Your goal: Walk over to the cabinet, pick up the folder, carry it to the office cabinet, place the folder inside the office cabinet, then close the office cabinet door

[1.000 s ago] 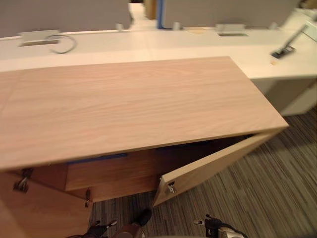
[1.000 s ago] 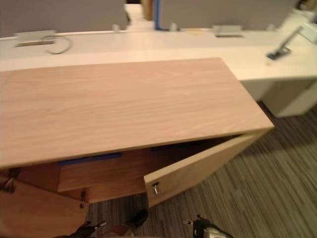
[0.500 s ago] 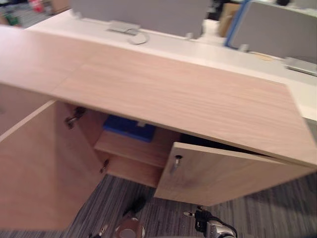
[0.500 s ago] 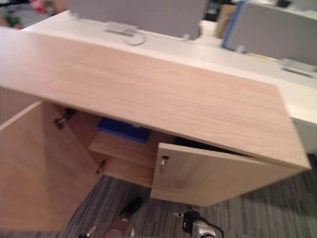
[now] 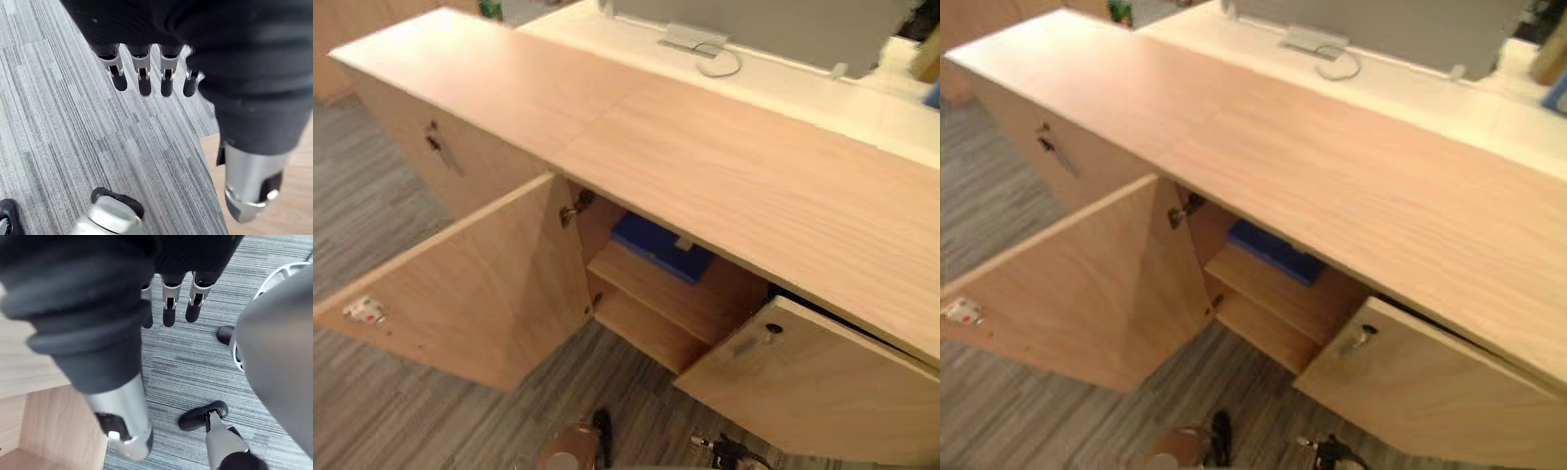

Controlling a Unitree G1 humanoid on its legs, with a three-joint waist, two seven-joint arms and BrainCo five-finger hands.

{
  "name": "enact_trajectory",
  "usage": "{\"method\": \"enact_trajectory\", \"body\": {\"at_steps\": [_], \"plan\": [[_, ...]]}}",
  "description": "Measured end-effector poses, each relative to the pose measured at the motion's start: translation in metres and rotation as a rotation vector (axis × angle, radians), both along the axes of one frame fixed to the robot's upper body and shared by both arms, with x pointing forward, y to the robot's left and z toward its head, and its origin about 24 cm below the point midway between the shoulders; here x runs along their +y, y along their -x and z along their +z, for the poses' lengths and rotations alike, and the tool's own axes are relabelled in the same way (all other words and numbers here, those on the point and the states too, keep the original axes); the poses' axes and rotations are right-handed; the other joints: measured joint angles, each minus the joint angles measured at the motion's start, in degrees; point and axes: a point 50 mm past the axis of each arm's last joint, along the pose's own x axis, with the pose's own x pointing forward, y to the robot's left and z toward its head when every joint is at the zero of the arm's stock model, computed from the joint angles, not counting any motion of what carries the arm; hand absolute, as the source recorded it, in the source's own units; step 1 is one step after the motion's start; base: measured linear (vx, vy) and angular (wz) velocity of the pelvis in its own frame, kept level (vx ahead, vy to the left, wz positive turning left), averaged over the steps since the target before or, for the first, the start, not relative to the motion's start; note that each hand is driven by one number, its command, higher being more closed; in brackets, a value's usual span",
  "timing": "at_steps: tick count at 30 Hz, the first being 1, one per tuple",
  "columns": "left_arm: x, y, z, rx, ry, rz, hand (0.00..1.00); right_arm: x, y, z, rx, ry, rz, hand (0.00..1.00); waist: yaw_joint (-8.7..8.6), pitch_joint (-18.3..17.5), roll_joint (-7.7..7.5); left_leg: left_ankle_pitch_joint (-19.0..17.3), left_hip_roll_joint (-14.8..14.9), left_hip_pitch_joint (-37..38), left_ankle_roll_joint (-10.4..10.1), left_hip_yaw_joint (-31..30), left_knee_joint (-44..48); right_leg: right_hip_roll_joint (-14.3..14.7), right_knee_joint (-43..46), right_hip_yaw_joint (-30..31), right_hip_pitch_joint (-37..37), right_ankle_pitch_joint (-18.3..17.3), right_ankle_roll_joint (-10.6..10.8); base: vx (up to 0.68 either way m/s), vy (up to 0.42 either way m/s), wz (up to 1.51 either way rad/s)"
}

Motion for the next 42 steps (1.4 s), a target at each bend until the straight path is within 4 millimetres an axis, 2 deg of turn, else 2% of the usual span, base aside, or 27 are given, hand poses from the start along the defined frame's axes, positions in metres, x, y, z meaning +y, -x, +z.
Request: {"method": "enact_trajectory", "body": {"at_steps": [2,3,6,9,13,18,21,23,25,27,31,33,36,42], "plan": [[-0.003,-0.003,0.000,-0.010,0.010,-0.025,0.00,0.004,-0.001,0.000,-0.003,-0.007,0.004,0.00,-0.59,-0.1,0.57,4.1,-1.4,4.8,-0.2,-2.8,-8.0,0.1,-0.3,-0.1,0.4,0.1,0.0,-0.03,0.011,0.62],[-0.005,-0.004,0.000,-0.013,0.012,-0.035,0.00,0.003,-0.002,0.000,-0.005,-0.004,0.005,0.00,-1.07,-0.3,0.94,4.5,-1.7,5.2,-0.3,-3.8,-8.6,0.1,-0.1,-0.4,0.8,0.1,0.0,-0.04,-0.012,0.50],[-0.008,-0.004,-0.001,-0.008,0.023,-0.039,0.00,0.004,-0.007,0.001,-0.017,-0.001,0.016,0.00,-1.21,-1.0,1.99,5.1,-1.7,5.1,-0.9,-4.9,-8.6,0.4,-0.2,-1.7,1.3,0.1,1.1,-0.05,-0.031,0.20],[-0.012,-0.003,-0.002,-0.008,0.033,-0.033,0.00,0.002,-0.009,0.002,-0.022,0.006,0.004,0.00,-1.63,-1.1,2.75,5.5,-1.7,5.3,-1.3,-5.8,-8.6,0.7,-0.6,-3.2,2.2,0.0,1.3,-0.05,-0.036,0.20],[-0.010,-0.004,-0.001,-0.023,0.041,0.001,0.00,0.002,-0.009,0.002,-0.022,0.002,-0.014,0.00,-1.85,-1.0,2.67,5.7,-2.2,5.2,-1.2,-7.2,-8.6,0.7,-0.8,-4.8,2.9,0.3,2.2,0.02,-0.024,0.19],[-0.006,-0.007,0.002,-0.083,0.053,0.146,0.00,-0.001,-0.003,0.001,-0.008,0.002,-0.036,0.00,-2.25,-0.9,2.59,5.7,-3.6,6.0,-0.4,-8.3,-8.6,-0.1,-0.9,-6.8,4.6,0.5,3.0,0.05,0.003,0.15],[0.016,-0.012,0.010,-0.132,-0.010,0.257,0.00,-0.005,0.001,0.001,-0.002,-0.002,-0.072,0.00,-2.38,-0.8,2.87,5.0,-3.9,6.2,-0.4,-8.3,-8.6,-0.6,-0.5,-7.1,4.8,0.5,3.0,0.04,0.021,0.00],[0.049,-0.015,0.025,-0.179,-0.120,0.329,0.00,-0.010,0.008,-0.001,0.012,-0.002,-0.107,0.00,-2.54,-0.7,3.06,4.6,-4.1,6.3,-0.2,-8.3,-8.7,-0.9,-0.1,-7.5,4.8,0.5,2.9,0.04,0.026,-0.01],[0.073,-0.014,0.035,-0.193,-0.190,0.357,0.00,-0.013,0.012,-0.001,0.020,0.000,-0.117,0.00,-2.60,-0.7,3.15,4.4,-4.1,6.4,-0.1,-8.2,-8.7,-1.0,0.0,-7.5,4.8,0.5,2.9,0.03,0.016,-0.04],[0.108,-0.010,0.052,-0.217,-0.279,0.415,0.00,-0.021,0.020,-0.001,0.030,0.004,-0.144,0.00,-2.79,-0.7,3.53,3.6,-4.2,6.6,0.6,-7.9,-8.7,-1.3,0.4,-7.4,4.7,0.2,2.4,0.03,0.017,-0.08],[0.146,-0.002,0.075,-0.235,-0.380,0.468,0.00,-0.029,0.027,-0.001,0.040,0.013,-0.160,0.00,-3.52,-1.5,3.86,3.6,-3.9,6.6,0.6,-7.3,-8.6,-1.8,3.3,-7.2,3.3,-0.1,1.9,0.03,0.022,-0.08],[0.154,-0.002,0.080,-0.219,-0.401,0.446,0.00,-0.031,0.029,-0.001,0.041,0.011,-0.159,0.00,-3.46,-2.3,3.86,3.5,-3.6,6.7,0.5,-6.8,-8.6,-2.4,5.3,-6.7,2.4,-0.1,1.8,0.03,0.029,-0.15],[0.154,-0.005,0.077,-0.199,-0.383,0.409,0.00,-0.036,0.031,-0.001,0.043,0.018,-0.159,0.00,-3.47,-3.1,3.58,3.1,-3.6,7.5,0.5,-6.4,-8.3,-3.3,7.3,-6.0,2.2,-0.2,1.7,0.02,0.032,-0.12],[0.148,-0.041,0.080,-0.221,-0.365,0.218,0.00,-0.042,0.031,0.001,0.035,0.020,-0.152,0.00,-3.25,-4.6,3.00,3.0,-3.8,8.3,0.4,-6.2,-8.4,-5.2,11.2,-5.9,1.4,-1.3,1.2,0.00,0.018,-0.03]]}}
